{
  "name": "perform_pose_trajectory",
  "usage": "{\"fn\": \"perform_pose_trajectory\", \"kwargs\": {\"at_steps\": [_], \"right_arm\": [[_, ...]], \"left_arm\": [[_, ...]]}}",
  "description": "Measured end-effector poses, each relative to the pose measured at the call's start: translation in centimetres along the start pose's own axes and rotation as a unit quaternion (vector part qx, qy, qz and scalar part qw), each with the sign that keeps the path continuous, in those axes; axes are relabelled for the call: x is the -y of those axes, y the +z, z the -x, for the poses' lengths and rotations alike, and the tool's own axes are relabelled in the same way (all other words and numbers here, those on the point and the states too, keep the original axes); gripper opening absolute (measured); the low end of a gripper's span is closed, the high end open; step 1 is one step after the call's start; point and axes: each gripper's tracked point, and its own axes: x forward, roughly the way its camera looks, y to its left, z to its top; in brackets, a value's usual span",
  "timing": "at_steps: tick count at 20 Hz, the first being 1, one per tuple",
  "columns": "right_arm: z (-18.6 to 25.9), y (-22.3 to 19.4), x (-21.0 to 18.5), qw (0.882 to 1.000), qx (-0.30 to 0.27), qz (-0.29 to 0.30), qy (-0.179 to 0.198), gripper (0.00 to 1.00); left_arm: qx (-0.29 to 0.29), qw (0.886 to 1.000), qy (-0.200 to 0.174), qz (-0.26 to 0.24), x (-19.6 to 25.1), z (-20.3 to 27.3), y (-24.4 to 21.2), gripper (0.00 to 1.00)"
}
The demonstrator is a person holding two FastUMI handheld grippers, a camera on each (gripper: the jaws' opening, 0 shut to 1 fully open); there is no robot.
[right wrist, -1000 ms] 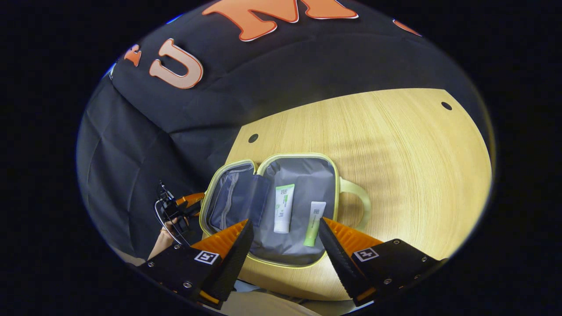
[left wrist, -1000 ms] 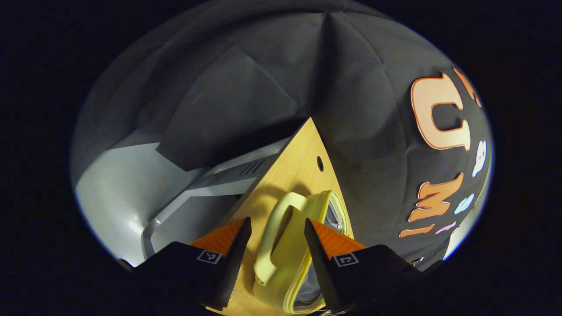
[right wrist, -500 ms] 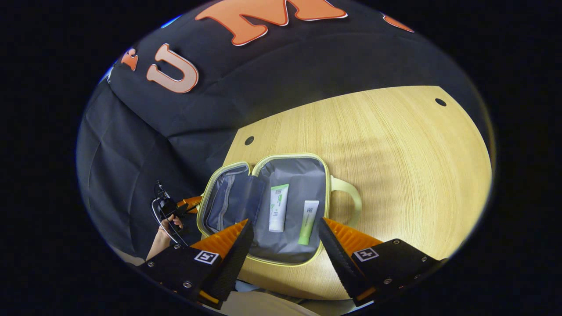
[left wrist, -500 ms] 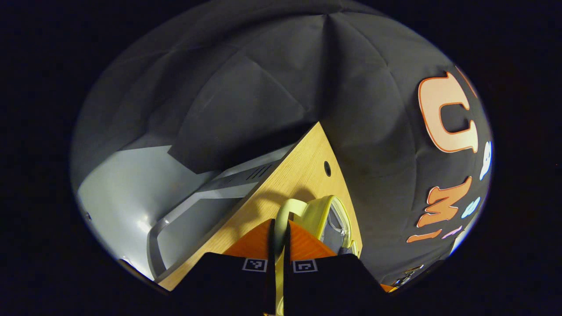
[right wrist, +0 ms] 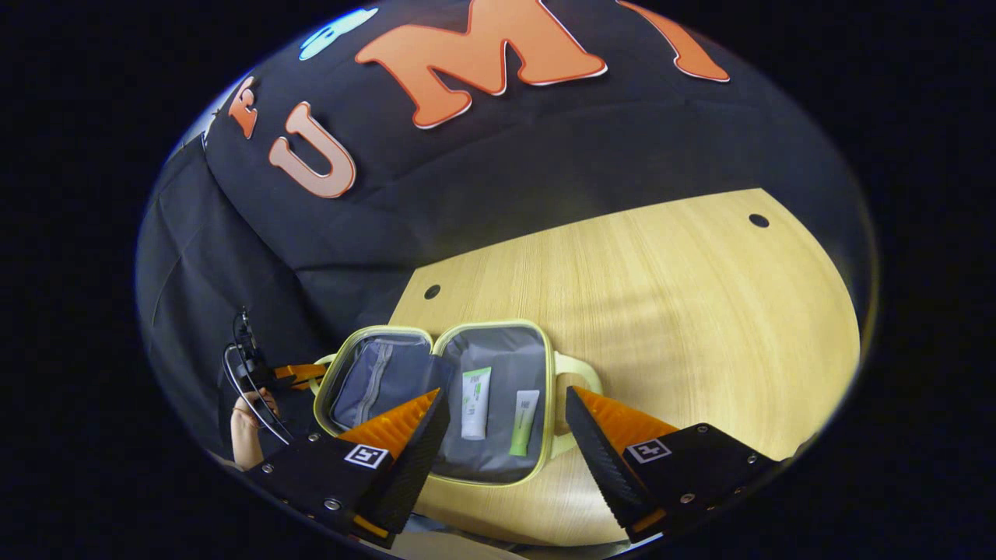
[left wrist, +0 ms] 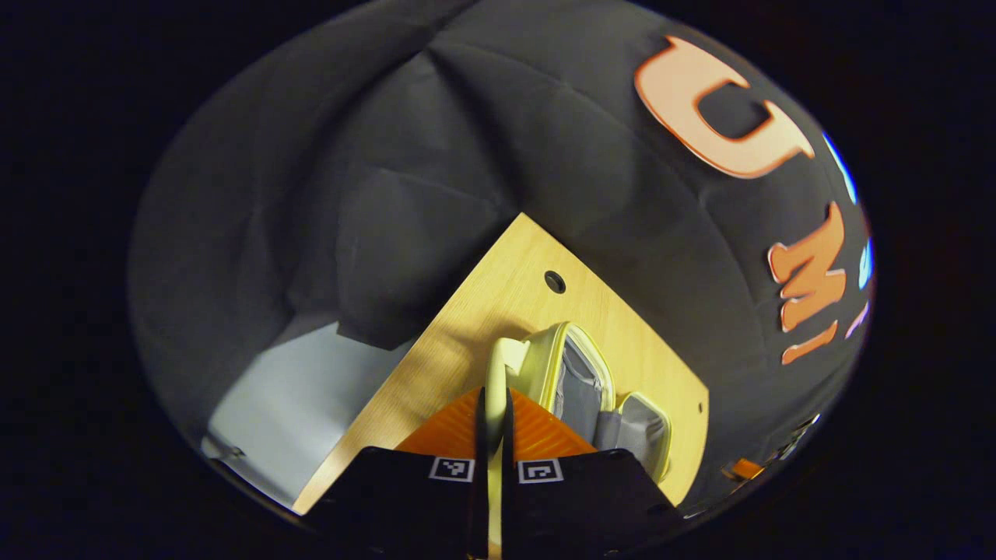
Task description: First open the suitcase, pack the skin care products into it, and then close the suitcase.
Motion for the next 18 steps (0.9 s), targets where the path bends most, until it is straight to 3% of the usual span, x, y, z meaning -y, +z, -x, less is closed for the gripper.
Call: {"fn": "perform_pose_trajectory", "kwargs": {"at_steps": [4, 9, 12, 18], "right_arm": [[2.5, 3.5, 3.6, 0.998, 0.057, 0.031, -0.026, 0.96], [6.4, 7.2, 9.8, 0.990, 0.102, 0.077, -0.054, 0.95], [9.1, 9.5, 13.4, 0.985, 0.132, 0.094, -0.066, 0.96], [14.4, 11.7, 19.2, 0.976, 0.166, 0.121, -0.078, 0.96]], "left_arm": [[0.029, 0.994, 0.046, -0.097, 5.7, 3.4, 1.2, 0.06], [0.069, 0.973, 0.079, -0.204, 16.3, 7.6, 0.3, 0.06], [0.082, 0.968, 0.057, -0.231, 24.0, 9.1, -1.8, 0.06], [0.063, 0.973, -0.012, -0.221, 35.2, 7.9, -9.4, 0.06]]}}
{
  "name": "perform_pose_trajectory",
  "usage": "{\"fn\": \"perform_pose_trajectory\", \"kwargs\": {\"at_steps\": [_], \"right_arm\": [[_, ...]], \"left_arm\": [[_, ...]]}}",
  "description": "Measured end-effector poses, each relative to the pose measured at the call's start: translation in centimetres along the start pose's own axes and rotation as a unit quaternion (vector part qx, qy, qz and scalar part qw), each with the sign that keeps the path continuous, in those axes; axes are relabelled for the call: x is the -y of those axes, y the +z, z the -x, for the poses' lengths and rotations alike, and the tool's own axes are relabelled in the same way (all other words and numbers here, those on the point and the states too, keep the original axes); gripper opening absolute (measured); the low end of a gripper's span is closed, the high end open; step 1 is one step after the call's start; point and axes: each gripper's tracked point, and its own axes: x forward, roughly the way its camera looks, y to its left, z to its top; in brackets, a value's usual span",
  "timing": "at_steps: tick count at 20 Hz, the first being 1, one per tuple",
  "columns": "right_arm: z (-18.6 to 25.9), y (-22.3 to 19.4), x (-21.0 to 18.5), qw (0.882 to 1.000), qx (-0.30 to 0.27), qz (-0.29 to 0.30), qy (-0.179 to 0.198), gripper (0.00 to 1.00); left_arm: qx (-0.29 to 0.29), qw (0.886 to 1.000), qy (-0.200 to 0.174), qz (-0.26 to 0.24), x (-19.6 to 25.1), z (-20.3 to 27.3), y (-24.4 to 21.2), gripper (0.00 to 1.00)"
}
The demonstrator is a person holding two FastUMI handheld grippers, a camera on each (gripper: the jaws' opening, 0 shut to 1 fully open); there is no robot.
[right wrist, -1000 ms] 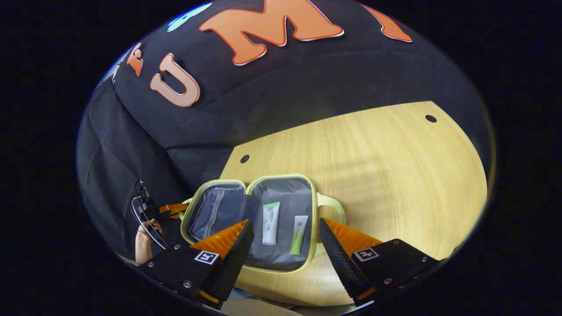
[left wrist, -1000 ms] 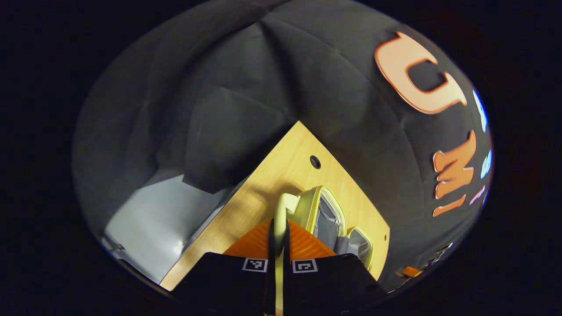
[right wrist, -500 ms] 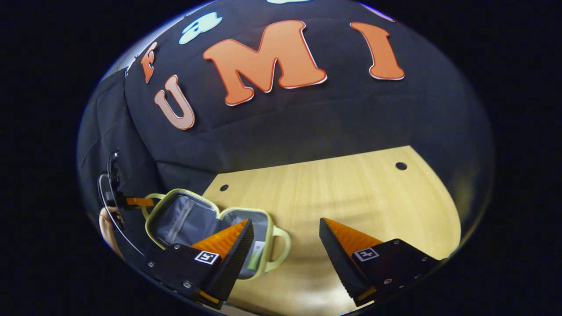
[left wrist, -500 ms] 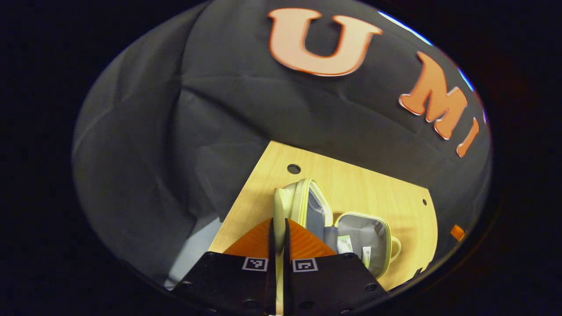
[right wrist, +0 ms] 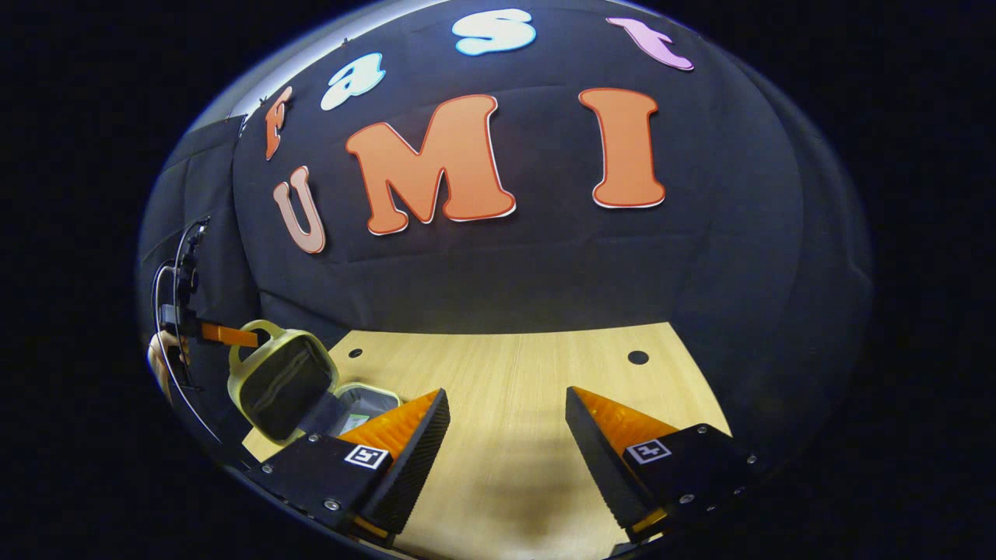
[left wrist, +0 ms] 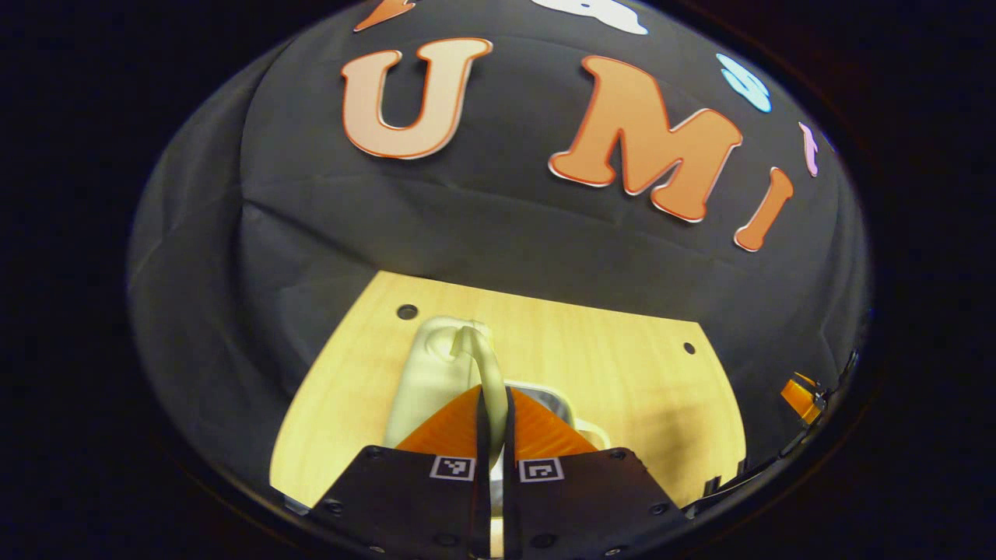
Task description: First open the suitcase, pack the skin care products into it, and then close the suitcase.
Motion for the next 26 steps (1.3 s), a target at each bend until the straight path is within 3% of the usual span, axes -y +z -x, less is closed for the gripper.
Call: {"fn": "perform_pose_trajectory", "kwargs": {"at_steps": [6, 11, 18, 23, 26], "right_arm": [[2.8, -1.5, 5.4, 1.000, -0.010, -0.010, -0.010, 0.95], [4.0, -2.6, 8.3, 0.999, -0.018, -0.015, -0.023, 0.96], [4.6, -4.9, 9.2, 0.999, -0.046, -0.012, -0.018, 0.96], [4.4, -5.4, 9.0, 0.998, -0.055, -0.013, -0.015, 0.96], [4.3, -5.5, 8.2, 0.998, -0.055, -0.018, -0.014, 0.96]], "left_arm": [[-0.035, 0.998, -0.061, 0.003, 9.6, -4.1, -5.5, 0.06], [-0.071, 0.993, -0.093, -0.001, 15.0, -8.6, -11.7, 0.06], [-0.120, 0.989, -0.079, -0.019, 17.6, -14.0, -19.2, 0.07], [-0.128, 0.988, -0.066, -0.049, 19.3, -15.5, -20.4, 0.09], [-0.146, 0.987, -0.064, -0.020, 18.6, -15.9, -22.0, 0.25]]}}
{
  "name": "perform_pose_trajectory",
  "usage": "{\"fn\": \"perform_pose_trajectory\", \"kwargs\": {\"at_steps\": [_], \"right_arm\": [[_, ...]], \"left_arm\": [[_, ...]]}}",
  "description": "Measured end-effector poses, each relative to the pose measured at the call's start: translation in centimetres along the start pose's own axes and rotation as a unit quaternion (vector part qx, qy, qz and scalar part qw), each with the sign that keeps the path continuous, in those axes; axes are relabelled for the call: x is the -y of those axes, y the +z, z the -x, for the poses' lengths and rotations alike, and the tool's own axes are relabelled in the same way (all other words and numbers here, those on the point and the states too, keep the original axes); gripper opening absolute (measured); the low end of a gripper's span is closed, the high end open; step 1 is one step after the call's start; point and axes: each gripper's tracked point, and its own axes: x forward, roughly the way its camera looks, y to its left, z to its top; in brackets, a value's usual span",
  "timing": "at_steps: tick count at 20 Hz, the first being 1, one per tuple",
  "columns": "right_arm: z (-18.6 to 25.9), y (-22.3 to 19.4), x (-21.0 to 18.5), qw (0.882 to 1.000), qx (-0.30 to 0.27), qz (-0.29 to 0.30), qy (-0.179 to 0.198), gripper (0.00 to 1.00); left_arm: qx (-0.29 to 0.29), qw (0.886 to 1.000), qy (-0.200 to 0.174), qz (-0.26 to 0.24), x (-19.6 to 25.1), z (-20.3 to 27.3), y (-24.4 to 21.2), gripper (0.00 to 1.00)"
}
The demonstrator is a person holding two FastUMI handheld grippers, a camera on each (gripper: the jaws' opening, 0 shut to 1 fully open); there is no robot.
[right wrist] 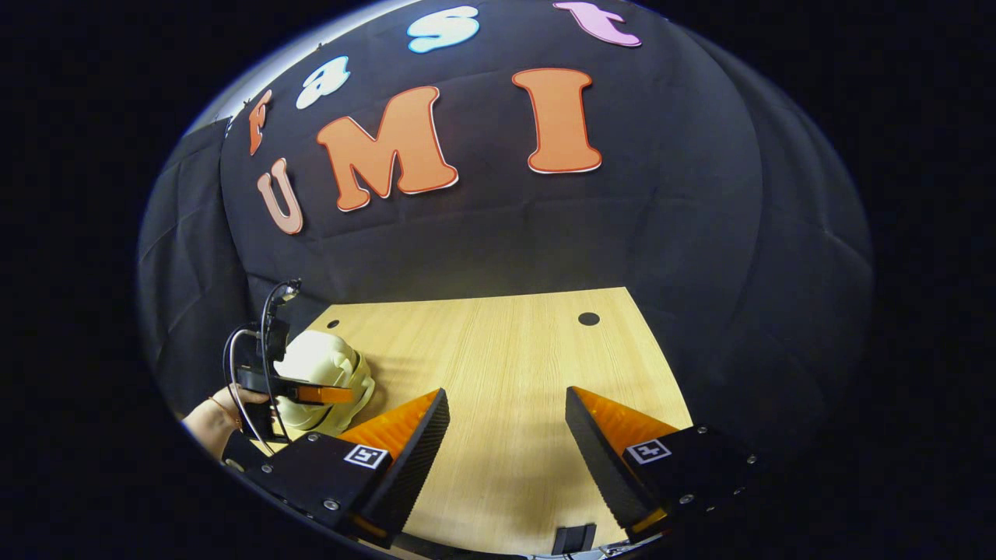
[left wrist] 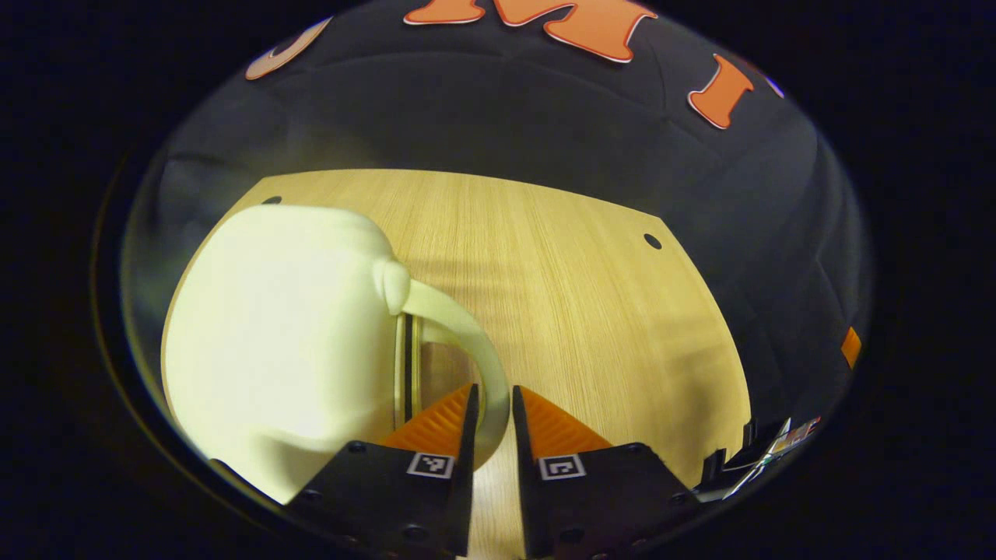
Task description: First open the suitcase, pack the skin care products into it, and then close the suitcase.
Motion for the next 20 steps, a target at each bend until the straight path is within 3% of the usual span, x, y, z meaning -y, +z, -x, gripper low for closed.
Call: {"fn": "perform_pose_trajectory", "kwargs": {"at_steps": [3, 6, 8, 11, 14, 18, 20], "right_arm": [[-0.3, -0.5, -1.1, 1.000, -0.005, 0.000, -0.002, 0.96], [-0.2, -0.4, -2.8, 1.000, -0.003, -0.001, 0.005, 0.95], [0.0, 0.3, -3.6, 1.000, 0.015, 0.008, -0.001, 0.96], [1.1, 1.7, -4.4, 0.998, 0.057, 0.027, -0.017, 0.96], [3.0, 3.4, -6.0, 0.993, 0.109, 0.045, -0.016, 0.96], [5.1, 4.4, -7.7, 0.986, 0.164, 0.040, -0.015, 0.95], [5.7, 4.0, -8.3, 0.984, 0.172, 0.038, -0.019, 0.95]], "left_arm": [[0.020, 0.999, -0.026, 0.035, 0.6, 1.7, 0.7, 0.36], [0.081, 0.995, -0.045, 0.032, 2.4, 5.3, 3.4, 1.00], [0.134, 0.990, -0.034, 0.002, 2.9, 8.7, 6.3, 0.93], [0.223, 0.974, -0.027, -0.040, 4.2, 14.4, 11.4, 0.97], [0.327, 0.942, -0.043, -0.062, 4.6, 19.8, 15.6, 0.98], [0.433, 0.899, -0.049, -0.052, 5.3, 25.2, 17.3, 0.96], [0.446, 0.891, -0.047, -0.063, 5.3, 25.4, 17.4, 0.96]]}}
